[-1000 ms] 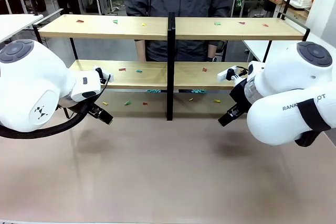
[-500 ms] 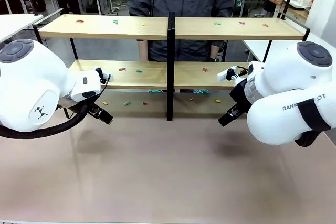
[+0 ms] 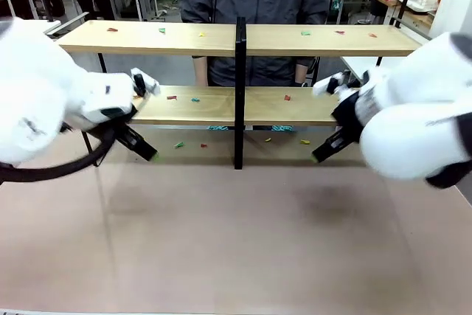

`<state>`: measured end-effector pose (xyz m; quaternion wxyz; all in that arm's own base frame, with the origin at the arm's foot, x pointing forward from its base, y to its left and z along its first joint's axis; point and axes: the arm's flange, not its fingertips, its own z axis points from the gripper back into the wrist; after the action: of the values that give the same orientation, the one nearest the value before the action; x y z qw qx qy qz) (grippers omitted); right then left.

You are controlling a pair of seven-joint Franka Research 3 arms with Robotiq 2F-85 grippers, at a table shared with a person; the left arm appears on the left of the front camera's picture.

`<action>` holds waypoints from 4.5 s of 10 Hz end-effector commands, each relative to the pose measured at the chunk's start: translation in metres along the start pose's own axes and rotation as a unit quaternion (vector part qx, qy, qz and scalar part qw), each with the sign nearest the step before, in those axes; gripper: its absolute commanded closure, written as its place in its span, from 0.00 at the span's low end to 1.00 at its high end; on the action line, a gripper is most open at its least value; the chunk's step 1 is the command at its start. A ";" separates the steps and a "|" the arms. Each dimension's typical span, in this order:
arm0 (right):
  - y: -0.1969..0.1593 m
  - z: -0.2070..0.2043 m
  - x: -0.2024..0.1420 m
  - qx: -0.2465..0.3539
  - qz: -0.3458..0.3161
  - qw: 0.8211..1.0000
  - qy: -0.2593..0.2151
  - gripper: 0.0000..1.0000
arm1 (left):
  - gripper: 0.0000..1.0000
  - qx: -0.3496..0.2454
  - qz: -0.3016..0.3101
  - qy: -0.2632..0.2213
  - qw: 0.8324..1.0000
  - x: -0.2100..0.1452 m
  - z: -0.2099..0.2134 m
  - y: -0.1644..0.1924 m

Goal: Clean the shelves.
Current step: Pick up the Duster when the human hands it over.

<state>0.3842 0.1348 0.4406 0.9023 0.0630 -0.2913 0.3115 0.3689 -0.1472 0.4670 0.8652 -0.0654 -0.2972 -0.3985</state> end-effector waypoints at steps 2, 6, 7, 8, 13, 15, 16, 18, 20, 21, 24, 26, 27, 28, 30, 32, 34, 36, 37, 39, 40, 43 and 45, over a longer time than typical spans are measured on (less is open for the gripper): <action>-0.065 0.139 -0.081 0.027 -0.021 0.997 -0.072 0.00 | 0.00 -0.044 -0.076 -0.096 0.991 -0.125 0.134 -0.004; -0.099 0.202 -0.067 0.014 -0.037 0.991 -0.126 0.00 | 0.00 -0.032 -0.075 -0.152 0.985 -0.071 0.204 0.052; -0.104 0.242 -0.084 -0.022 -0.042 0.985 -0.165 0.00 | 0.00 0.001 -0.042 -0.184 0.982 -0.093 0.236 0.064; -0.103 0.242 -0.069 0.000 -0.037 0.979 -0.198 0.00 | 0.00 -0.025 -0.056 -0.248 0.967 -0.080 0.239 0.068; -0.107 0.253 -0.055 0.006 -0.032 0.974 -0.225 0.00 | 0.00 -0.008 0.034 -0.351 0.936 -0.084 0.252 0.079; -0.105 0.252 -0.057 0.013 -0.034 0.973 -0.227 0.00 | 0.00 -0.015 0.035 -0.348 0.937 -0.081 0.251 0.081; -0.106 0.254 -0.055 0.008 -0.038 0.973 -0.229 0.00 | 0.00 -0.022 0.031 -0.337 0.941 -0.081 0.248 0.082; -0.108 0.256 -0.051 0.008 -0.040 0.970 -0.239 0.00 | 0.00 -0.013 0.026 -0.342 0.939 -0.077 0.261 0.088; -0.111 0.257 -0.047 0.013 -0.059 0.969 -0.241 0.00 | 0.00 -0.013 0.026 -0.342 0.939 -0.077 0.261 0.088; -0.114 0.259 -0.047 0.018 -0.062 0.966 -0.249 0.00 | 0.00 -0.013 0.026 -0.342 0.939 -0.077 0.261 0.088; -0.117 0.260 -0.048 0.018 -0.094 0.963 -0.251 0.00 | 0.00 -0.013 0.026 -0.342 0.939 -0.077 0.261 0.088; -0.121 0.263 -0.049 0.013 -0.132 0.960 -0.248 0.00 | 0.00 -0.013 0.026 -0.342 0.939 -0.077 0.261 0.088; -0.123 0.269 -0.054 0.018 -0.150 0.958 -0.244 0.00 | 0.00 -0.013 0.026 -0.342 0.939 -0.077 0.261 0.088; -0.121 0.275 -0.063 0.030 -0.160 0.960 -0.230 0.00 | 0.00 -0.013 0.026 -0.342 0.939 -0.077 0.261 0.088; -0.108 0.286 -0.094 0.041 -0.152 0.962 -0.222 0.00 | 0.00 -0.013 0.026 -0.342 0.939 -0.077 0.261 0.088; -0.100 0.299 -0.118 0.026 -0.156 0.957 -0.243 0.00 | 0.00 -0.013 0.026 -0.342 0.939 -0.077 0.261 0.088; -0.093 0.301 -0.124 0.048 -0.131 0.962 -0.236 0.00 | 0.00 -0.013 0.026 -0.342 0.939 -0.077 0.261 0.088; -0.090 0.295 -0.119 0.059 -0.102 0.966 -0.230 0.00 | 0.00 -0.013 0.026 -0.342 0.939 -0.077 0.261 0.088; -0.088 0.291 -0.116 0.062 -0.087 0.970 -0.220 0.00 | 0.00 -0.013 0.026 -0.342 0.939 -0.077 0.261 0.088; -0.086 0.284 -0.109 0.050 -0.071 0.972 -0.218 0.00 | 0.00 -0.013 0.026 -0.342 0.939 -0.077 0.261 0.088; -0.085 0.285 -0.106 0.038 -0.087 0.967 -0.235 0.00 | 0.00 -0.013 0.026 -0.342 0.939 -0.077 0.261 0.088; -0.093 0.300 -0.105 0.056 -0.087 0.972 -0.211 0.00 | 0.00 -0.013 0.026 -0.342 0.939 -0.077 0.261 0.088; -0.093 0.300 -0.105 0.056 -0.087 0.972 -0.211 0.00 | 0.00 -0.013 0.026 -0.342 0.939 -0.077 0.261 0.088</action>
<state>0.2288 -0.0826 0.6346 0.8396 0.1989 -0.4522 0.2258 0.2720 0.0540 0.6473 0.7223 -0.2199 -0.5658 -0.3315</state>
